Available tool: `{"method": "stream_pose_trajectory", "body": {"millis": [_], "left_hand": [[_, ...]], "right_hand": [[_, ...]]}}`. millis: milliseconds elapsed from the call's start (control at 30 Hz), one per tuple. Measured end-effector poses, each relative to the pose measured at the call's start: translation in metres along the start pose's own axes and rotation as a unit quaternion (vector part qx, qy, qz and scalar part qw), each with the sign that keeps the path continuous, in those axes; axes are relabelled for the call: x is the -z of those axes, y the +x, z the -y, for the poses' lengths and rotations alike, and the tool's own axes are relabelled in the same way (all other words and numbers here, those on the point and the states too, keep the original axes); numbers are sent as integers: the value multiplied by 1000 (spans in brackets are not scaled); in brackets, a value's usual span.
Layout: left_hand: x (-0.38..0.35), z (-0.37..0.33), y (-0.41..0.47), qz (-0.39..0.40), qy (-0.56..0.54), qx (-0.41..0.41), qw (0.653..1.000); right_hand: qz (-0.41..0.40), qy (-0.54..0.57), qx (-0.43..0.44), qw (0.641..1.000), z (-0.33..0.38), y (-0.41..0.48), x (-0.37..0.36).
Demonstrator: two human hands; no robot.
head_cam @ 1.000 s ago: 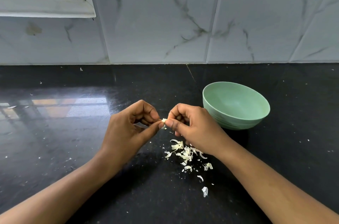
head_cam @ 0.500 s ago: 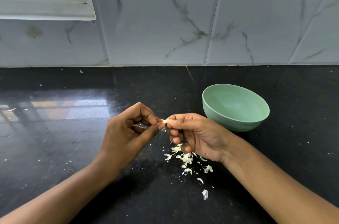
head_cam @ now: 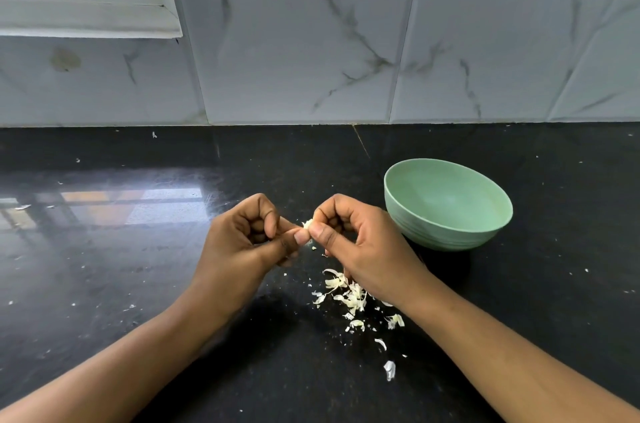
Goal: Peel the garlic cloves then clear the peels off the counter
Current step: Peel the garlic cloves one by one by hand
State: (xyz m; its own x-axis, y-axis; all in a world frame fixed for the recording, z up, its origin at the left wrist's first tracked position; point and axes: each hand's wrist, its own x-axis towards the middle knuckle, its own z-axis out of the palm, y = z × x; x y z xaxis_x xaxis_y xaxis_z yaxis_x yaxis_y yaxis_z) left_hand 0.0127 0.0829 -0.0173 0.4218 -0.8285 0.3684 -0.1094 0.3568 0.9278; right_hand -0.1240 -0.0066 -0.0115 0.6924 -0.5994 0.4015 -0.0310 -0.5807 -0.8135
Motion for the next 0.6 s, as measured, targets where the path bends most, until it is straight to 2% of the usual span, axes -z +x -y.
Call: {"method": "stream_pose_trajectory", "body": {"millis": [233,333,433,600], "left_hand": [[4,6,4,35,-105,102,989],[8,6,6,40,-130,103,985],[6,5,5,27,-116,106,987],[3,5,2,33,-55,92,994]], "right_hand": [[73,65,-76,992,2,1,2],[97,-24,-37,994,3,0,1],[88,-96,-11,991,4,1,10],[48,-139,16,989,5,3,31]]}}
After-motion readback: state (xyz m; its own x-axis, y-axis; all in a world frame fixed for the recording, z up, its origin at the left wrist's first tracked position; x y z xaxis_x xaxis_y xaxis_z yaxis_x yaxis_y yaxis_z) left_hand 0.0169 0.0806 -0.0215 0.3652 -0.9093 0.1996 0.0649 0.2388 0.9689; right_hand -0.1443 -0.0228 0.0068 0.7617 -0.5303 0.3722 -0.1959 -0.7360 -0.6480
